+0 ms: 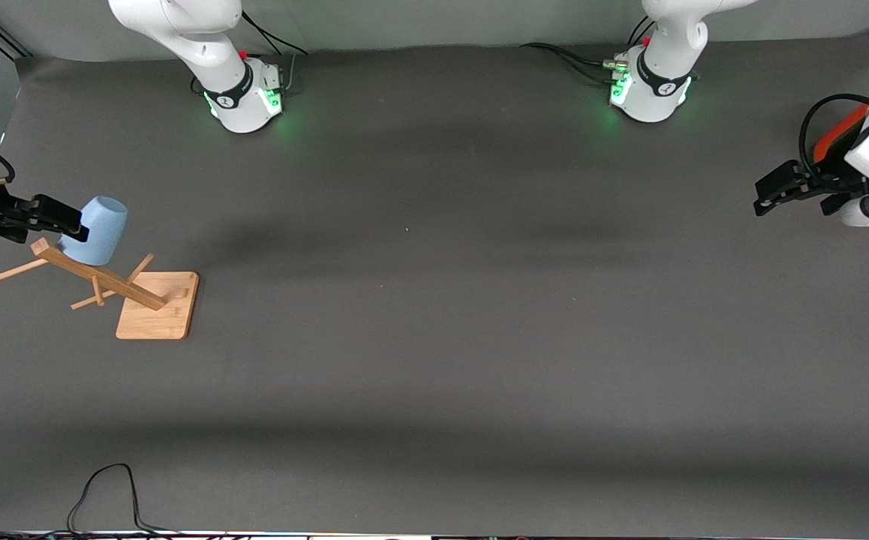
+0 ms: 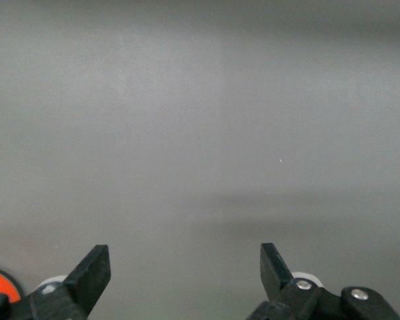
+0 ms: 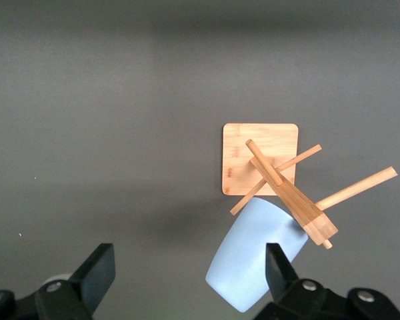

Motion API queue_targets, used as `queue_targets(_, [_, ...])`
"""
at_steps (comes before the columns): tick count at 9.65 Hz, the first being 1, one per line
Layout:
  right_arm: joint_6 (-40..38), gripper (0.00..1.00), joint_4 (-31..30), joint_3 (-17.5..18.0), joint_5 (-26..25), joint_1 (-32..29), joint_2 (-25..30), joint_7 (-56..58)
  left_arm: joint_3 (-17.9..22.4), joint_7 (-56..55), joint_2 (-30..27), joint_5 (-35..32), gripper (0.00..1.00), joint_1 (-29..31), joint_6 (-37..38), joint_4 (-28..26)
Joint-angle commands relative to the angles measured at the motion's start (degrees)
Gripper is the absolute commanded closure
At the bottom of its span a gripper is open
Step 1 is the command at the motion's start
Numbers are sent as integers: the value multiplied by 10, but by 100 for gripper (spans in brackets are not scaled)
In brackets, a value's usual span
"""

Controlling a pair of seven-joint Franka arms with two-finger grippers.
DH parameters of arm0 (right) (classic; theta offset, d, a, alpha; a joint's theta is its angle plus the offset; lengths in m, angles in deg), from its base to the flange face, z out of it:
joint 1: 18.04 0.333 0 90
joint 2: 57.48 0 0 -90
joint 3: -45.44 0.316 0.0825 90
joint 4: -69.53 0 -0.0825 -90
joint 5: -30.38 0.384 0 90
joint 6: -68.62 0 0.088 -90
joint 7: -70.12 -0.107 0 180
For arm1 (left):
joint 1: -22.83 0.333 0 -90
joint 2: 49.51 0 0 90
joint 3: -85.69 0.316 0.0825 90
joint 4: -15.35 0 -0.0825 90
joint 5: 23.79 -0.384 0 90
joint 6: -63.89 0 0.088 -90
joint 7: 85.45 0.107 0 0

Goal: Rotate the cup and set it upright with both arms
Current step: 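Close the right gripper around the light blue cup on the mug tree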

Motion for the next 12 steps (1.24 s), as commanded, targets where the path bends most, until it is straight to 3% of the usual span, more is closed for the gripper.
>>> queue_targets(1, [-8, 0, 18, 0, -6, -1, -8, 11, -1, -5, 4, -3, 0, 3, 0, 10])
queue_targets(12, [-43, 0, 18, -6, -8, -5, 20, -22, -2, -5, 4, -3, 0, -4, 0, 18])
